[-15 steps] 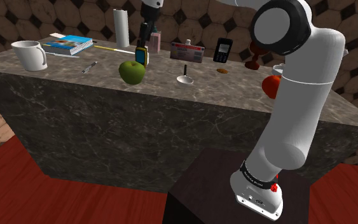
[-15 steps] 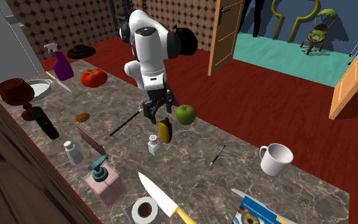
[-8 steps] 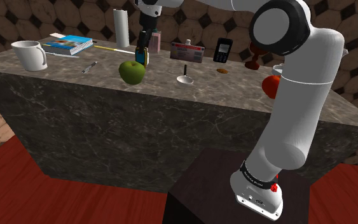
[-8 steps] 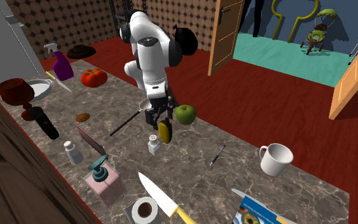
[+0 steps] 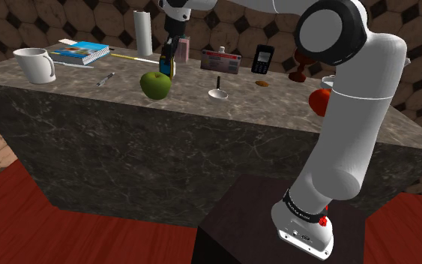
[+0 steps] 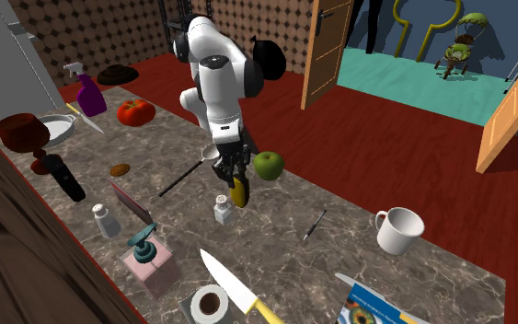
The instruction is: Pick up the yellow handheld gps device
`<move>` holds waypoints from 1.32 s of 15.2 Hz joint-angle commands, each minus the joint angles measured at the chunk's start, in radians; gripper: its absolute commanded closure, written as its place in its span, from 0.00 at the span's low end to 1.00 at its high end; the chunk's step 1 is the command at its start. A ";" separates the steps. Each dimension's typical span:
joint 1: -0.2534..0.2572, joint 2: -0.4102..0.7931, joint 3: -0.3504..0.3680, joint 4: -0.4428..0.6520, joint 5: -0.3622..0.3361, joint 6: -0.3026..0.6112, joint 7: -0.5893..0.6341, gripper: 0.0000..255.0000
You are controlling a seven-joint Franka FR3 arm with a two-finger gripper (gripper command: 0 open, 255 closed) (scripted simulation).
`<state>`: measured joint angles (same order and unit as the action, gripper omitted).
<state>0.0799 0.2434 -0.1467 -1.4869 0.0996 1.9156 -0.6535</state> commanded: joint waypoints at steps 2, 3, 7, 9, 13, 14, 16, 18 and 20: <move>0.000 0.000 0.000 -0.002 -0.001 0.001 0.000 1.00; -0.001 0.002 0.000 0.003 0.000 -0.002 0.000 1.00; -0.003 0.009 -0.001 0.066 0.000 -0.058 0.003 1.00; -0.004 0.014 -0.001 0.100 0.000 -0.087 0.004 1.00; -0.007 0.028 -0.002 0.174 0.001 -0.148 0.007 1.00; -0.008 0.032 -0.002 0.194 0.002 -0.164 0.008 1.00; -0.010 0.043 -0.003 0.237 0.003 -0.196 0.009 1.00; -0.013 0.055 -0.003 0.282 0.005 -0.229 0.010 1.00; -0.013 0.056 -0.003 0.286 0.005 -0.232 0.010 1.00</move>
